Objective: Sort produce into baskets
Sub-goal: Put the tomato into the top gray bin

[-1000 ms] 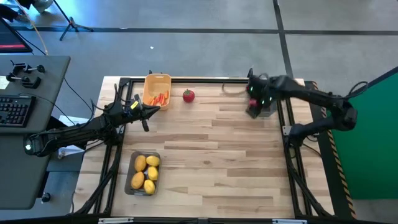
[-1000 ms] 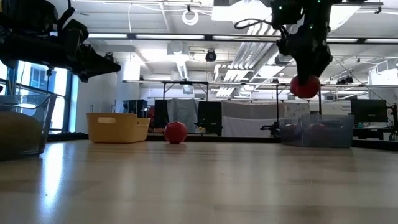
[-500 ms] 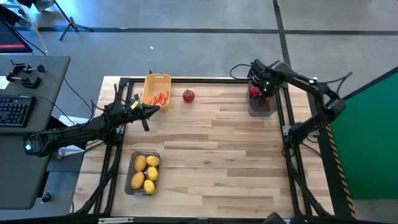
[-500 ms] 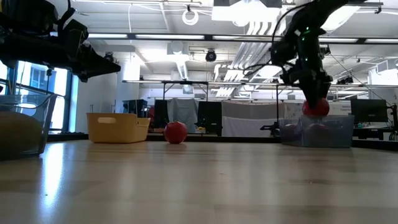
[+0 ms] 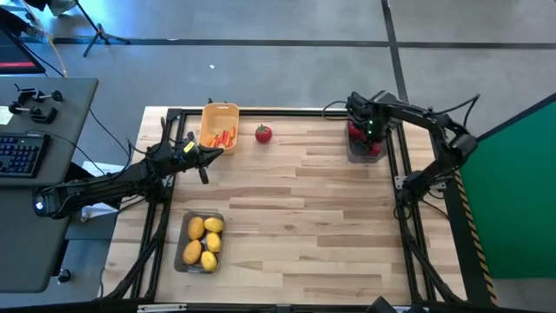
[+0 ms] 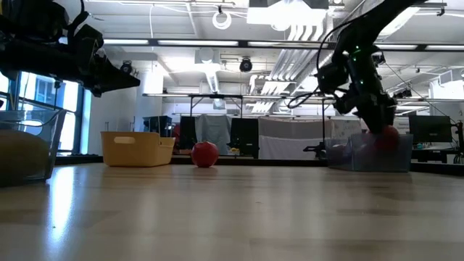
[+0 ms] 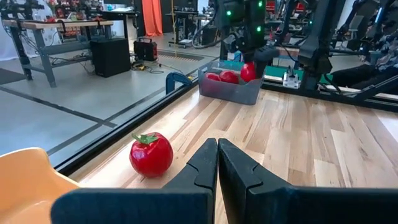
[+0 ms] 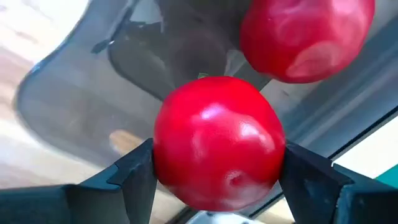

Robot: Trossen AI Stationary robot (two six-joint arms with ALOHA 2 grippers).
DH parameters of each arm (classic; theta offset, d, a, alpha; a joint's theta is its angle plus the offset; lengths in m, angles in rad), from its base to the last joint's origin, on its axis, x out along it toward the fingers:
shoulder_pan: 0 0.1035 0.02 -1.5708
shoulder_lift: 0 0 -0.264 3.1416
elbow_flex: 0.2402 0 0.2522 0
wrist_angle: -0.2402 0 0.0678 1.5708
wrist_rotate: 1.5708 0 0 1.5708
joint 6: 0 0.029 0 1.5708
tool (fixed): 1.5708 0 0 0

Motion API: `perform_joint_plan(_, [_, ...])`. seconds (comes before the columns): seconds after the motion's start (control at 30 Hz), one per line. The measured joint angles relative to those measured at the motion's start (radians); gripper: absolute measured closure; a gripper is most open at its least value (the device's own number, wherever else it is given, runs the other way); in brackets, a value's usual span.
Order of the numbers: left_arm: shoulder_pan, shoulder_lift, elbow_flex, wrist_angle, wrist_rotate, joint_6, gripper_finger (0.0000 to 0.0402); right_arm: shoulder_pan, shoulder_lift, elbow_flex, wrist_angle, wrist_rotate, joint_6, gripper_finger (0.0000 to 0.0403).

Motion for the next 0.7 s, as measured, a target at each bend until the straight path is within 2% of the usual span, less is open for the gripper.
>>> perform_joint_plan(0.47, [0.0,0.0,0.0,0.002,0.0,0.0,0.0401,-0.085,0.0,-0.055,0.091,0.029,0.056,0.0138])
perform_joint_plan(0.7, [-0.001,0.0,0.0,-0.005,0.0,0.0,0.0401,-0.095,0.0,-0.055,0.094,0.045,0.091,0.0105])
